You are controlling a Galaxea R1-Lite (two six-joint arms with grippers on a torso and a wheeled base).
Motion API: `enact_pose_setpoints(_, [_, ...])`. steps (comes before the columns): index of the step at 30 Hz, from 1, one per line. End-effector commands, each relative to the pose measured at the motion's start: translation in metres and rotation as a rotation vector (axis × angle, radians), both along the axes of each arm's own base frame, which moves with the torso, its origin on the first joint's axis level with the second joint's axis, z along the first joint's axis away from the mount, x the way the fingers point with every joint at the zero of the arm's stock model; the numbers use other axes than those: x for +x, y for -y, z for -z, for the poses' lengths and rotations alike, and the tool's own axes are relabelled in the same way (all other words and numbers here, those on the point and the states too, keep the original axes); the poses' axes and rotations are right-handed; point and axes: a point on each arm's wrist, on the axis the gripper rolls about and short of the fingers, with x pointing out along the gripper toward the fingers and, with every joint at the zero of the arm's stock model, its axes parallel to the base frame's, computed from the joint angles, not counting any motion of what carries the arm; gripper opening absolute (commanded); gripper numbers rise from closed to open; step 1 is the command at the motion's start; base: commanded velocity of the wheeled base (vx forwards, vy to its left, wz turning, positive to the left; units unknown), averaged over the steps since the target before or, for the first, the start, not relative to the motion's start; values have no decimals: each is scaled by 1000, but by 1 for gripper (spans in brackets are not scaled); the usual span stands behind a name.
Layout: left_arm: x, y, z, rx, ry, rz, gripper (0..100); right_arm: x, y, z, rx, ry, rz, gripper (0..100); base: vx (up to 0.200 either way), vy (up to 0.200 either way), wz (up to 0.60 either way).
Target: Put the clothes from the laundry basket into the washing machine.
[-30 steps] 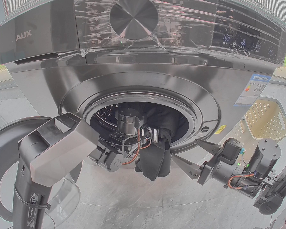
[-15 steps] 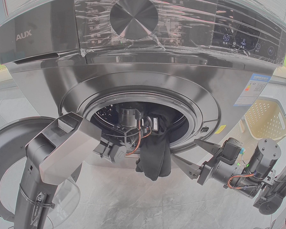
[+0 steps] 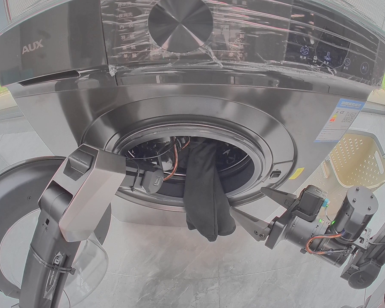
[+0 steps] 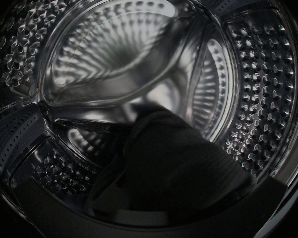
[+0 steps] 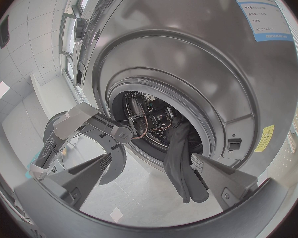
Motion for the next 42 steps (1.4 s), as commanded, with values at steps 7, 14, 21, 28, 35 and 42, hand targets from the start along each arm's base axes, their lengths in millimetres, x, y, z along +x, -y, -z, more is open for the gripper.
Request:
enact_pose_setpoints(7, [-16,1,13,37,-99,19,100,0,0,1,-3,-3,0,100,0,0,0])
enact_pose_setpoints(14, [-56,0,19,159,-276,94,100,0,0,1,-3,-3,0,100,0,0,0])
enact_pose_setpoints(21, [-86,7,35,260,-389,210,100,0,0,0,-1,-1,0,100,0,0,0])
enact_pose_setpoints(28, [-81,10,70,309,-440,217,0,0,0,0,0,1,0,100,0,0,0])
enact_pose_setpoints(35, [-72,10,76,311,-425,214,0,0,0,0,0,1,0,100,0,0,0])
enact_pose_setpoints(42, [-51,12,40,199,-271,181,0,0,0,0,0,1,0,100,0,0,0])
